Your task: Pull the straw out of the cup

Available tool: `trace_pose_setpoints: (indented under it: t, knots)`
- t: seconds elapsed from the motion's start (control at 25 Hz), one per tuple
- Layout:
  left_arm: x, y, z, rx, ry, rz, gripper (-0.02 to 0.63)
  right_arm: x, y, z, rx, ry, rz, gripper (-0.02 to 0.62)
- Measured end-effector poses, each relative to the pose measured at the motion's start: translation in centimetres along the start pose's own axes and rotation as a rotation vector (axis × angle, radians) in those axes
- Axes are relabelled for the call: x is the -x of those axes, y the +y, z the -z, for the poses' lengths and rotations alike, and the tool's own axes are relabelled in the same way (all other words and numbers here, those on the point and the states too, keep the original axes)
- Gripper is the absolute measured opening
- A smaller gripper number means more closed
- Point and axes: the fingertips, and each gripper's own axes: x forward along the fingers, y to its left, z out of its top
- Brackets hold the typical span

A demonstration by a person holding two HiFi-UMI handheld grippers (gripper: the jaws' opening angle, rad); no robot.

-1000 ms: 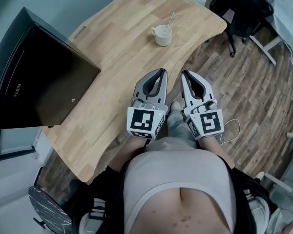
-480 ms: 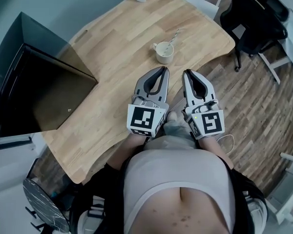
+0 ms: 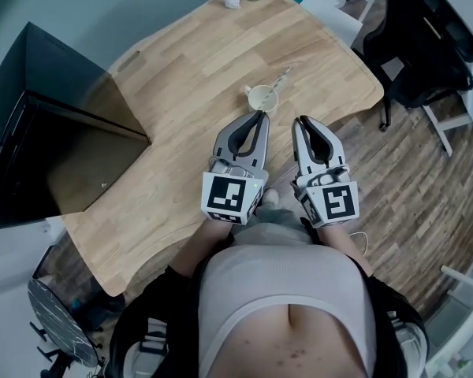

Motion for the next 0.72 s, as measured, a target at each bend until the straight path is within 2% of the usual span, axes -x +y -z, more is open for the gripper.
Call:
trace_pose_setpoints:
  t: [0.24, 0.68, 0.72]
  knots:
    - [-0.4, 2.0, 0.2, 0.007, 0.01, -0.031, 0.018, -1.8, 0.1, 1.0, -0.012, 0.023, -0.016, 0.04]
    - [-0.7, 4.6, 0.9, 0.029, 0.029, -0.015, 0.018, -4.5, -0.3, 3.2, 0.012, 0.081, 0.014, 0.043]
    - [-0.8, 4.7, 1.0, 0.03, 0.033, -0.015, 0.018, -4.8, -0.5, 3.6, 0.011, 0.091, 0.016, 0.071]
